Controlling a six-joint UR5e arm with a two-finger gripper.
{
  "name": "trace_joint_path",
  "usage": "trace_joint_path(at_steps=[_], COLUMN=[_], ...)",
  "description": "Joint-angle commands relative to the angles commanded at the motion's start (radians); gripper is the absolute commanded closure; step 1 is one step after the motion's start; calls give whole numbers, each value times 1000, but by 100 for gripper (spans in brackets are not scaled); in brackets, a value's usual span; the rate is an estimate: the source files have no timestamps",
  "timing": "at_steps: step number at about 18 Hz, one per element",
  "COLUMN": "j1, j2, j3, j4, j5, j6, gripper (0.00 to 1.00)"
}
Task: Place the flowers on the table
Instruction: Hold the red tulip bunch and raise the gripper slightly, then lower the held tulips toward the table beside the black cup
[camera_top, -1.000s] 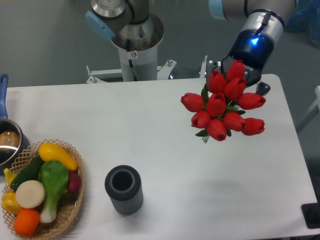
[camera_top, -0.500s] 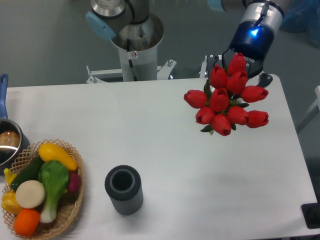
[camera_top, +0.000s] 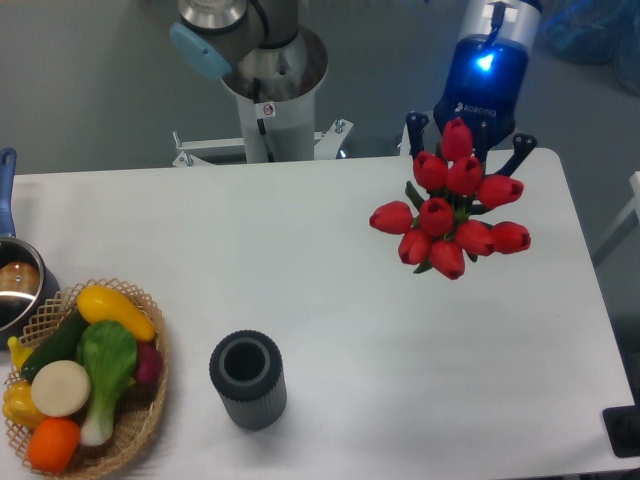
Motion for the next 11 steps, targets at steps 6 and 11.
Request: trace_joint_path(at_steps=[6, 11], j1=[-113, -149], j2=[-14, -58], j3=[-52, -81], j4=[-3, -12], j5=[271, 368], j6=[103, 167], gripper=[60, 61])
